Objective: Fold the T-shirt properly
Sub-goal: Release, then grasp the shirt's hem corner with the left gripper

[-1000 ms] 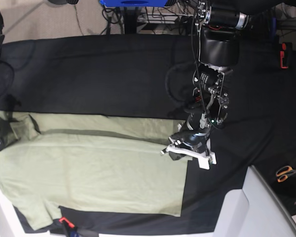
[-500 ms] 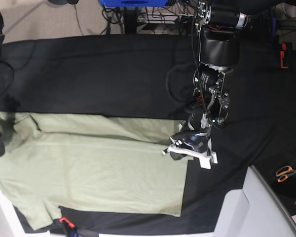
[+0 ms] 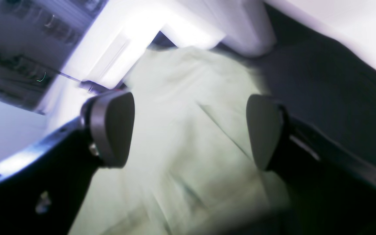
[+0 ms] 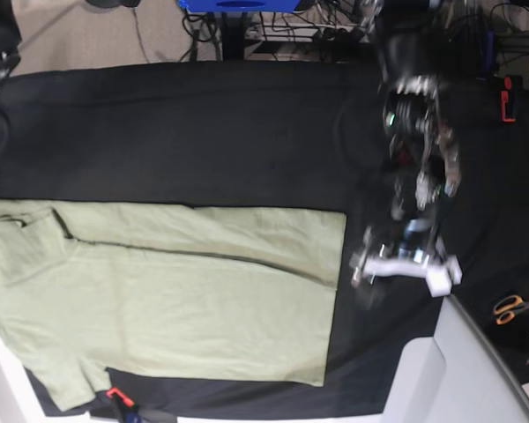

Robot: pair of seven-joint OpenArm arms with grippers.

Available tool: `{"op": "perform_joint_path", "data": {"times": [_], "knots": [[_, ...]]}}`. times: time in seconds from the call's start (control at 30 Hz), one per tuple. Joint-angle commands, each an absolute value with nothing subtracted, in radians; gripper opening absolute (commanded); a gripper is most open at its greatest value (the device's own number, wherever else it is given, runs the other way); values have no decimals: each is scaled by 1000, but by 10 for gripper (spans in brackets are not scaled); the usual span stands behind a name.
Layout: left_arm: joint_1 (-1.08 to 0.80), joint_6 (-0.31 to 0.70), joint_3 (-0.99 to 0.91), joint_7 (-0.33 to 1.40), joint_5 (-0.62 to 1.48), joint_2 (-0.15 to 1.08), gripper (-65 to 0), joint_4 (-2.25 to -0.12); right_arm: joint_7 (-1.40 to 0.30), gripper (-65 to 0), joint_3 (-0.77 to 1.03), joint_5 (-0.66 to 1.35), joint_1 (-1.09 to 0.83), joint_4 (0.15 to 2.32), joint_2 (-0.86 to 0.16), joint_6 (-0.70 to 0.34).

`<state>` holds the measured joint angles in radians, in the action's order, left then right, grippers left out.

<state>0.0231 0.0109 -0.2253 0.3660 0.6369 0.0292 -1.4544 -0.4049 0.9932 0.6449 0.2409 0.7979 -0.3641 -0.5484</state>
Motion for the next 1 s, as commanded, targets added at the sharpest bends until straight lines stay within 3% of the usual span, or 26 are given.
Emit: {"op": "perform_joint_path", "data": {"times": [0.0, 0.13, 0.27, 0.53, 0.73, 0.97], "knots": [[1, 16, -231, 343, 648, 51, -339, -1480, -426, -138, 1021, 650, 245, 814, -363, -526], [-110, 18, -229, 344, 648, 96, -388, -1486, -461, -135, 1084, 648, 211, 769, -355, -363], [-180, 16, -236, 346, 648, 116, -388, -1480, -435, -135, 1086, 651, 232, 625, -366, -309], [-260, 16, -231, 346, 650, 108, -388, -1483, -200, -137, 1075, 648, 340, 242, -432, -320], [-266, 16, -231, 346, 650, 88, -388, -1484, -200, -140, 1018, 647, 401, 228, -424, -320], [-262, 16, -231, 346, 650, 88, -388, -1478, -197, -141, 937, 647, 418, 226, -426, -397]]}}
